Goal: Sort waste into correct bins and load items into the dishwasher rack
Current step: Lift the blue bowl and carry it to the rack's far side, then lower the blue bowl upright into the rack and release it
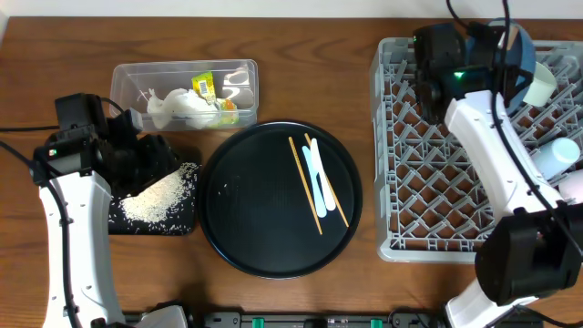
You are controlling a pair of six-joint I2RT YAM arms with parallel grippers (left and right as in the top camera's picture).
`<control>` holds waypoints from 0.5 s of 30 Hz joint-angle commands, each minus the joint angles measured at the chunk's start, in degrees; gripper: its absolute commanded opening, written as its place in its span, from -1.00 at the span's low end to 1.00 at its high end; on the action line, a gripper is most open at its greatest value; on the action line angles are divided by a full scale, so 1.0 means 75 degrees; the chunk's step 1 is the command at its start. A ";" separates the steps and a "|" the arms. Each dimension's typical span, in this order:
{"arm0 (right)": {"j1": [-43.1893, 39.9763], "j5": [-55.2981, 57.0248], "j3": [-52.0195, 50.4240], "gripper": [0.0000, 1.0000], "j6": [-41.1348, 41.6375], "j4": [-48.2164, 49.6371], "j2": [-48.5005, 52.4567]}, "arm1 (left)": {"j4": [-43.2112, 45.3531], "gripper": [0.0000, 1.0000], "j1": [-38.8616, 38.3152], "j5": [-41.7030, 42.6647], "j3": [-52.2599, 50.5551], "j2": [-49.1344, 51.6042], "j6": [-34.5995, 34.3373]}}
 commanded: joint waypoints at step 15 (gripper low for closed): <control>0.0484 0.0385 0.0085 -0.98 -0.0111 -0.0271 0.0163 | -0.0224 0.15 -0.0003 -0.0070 0.0035 -0.0041 0.0038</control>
